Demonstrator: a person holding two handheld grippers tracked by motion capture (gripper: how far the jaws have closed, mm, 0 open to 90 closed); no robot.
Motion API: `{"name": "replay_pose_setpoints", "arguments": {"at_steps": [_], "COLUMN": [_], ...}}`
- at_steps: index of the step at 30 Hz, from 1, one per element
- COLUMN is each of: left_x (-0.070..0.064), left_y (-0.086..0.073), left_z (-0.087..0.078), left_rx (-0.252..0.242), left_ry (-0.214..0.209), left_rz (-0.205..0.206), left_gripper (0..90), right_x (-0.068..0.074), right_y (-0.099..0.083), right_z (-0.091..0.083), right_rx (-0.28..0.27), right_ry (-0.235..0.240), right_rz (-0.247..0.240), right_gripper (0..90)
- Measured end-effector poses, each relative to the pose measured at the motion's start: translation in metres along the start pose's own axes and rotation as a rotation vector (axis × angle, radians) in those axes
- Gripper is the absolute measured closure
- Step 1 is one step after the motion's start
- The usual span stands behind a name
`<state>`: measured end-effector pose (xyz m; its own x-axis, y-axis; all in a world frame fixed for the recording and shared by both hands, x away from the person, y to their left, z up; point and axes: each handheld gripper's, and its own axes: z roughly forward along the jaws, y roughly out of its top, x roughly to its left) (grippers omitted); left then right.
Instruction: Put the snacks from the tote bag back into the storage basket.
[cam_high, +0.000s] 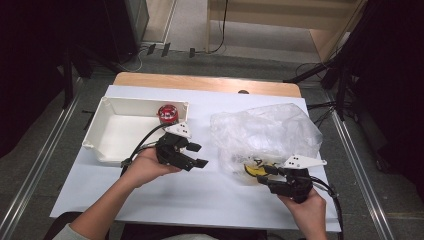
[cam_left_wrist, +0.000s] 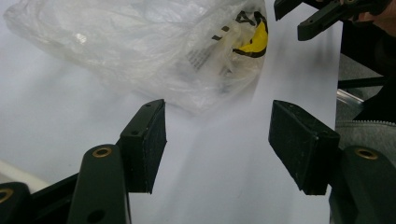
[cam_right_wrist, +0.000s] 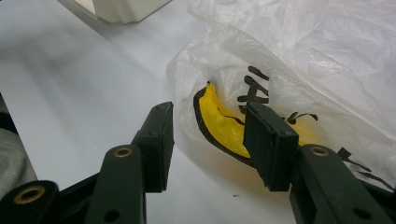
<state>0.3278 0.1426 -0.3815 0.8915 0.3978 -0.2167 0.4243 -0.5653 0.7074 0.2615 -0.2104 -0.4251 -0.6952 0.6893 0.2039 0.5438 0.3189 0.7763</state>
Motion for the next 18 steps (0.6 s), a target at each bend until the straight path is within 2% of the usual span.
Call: {"name": "replay_pose_setpoints", "arguments": {"at_steps": [6, 11, 16, 18], "left_x": [-0.005, -0.007, -0.008, -0.008], "left_y": [-0.002, -0.003, -0.004, -0.005], "left_z": [0.009, 0.016, 0.022, 0.024], "left_rx": [0.002, 0.012, 0.021, 0.020], "left_ry": [-0.004, -0.011, -0.015, -0.019], "left_rz": [0.019, 0.032, 0.035, 0.021], "left_gripper": [37.6, 37.4, 37.1, 37.1], "right_x": [0.002, 0.006, 0.009, 0.009], "right_y": [-0.001, -0.001, -0.001, -0.001], "right_z": [0.000, 0.002, 0.003, 0.003], "right_rx": [0.003, 0.022, 0.023, 0.024], "right_ry": [0.000, -0.013, -0.003, -0.002], "right_rz": [0.000, -0.021, -0.031, -0.032], "right_gripper": [54.3, 53.7, 53.7, 53.7]}}
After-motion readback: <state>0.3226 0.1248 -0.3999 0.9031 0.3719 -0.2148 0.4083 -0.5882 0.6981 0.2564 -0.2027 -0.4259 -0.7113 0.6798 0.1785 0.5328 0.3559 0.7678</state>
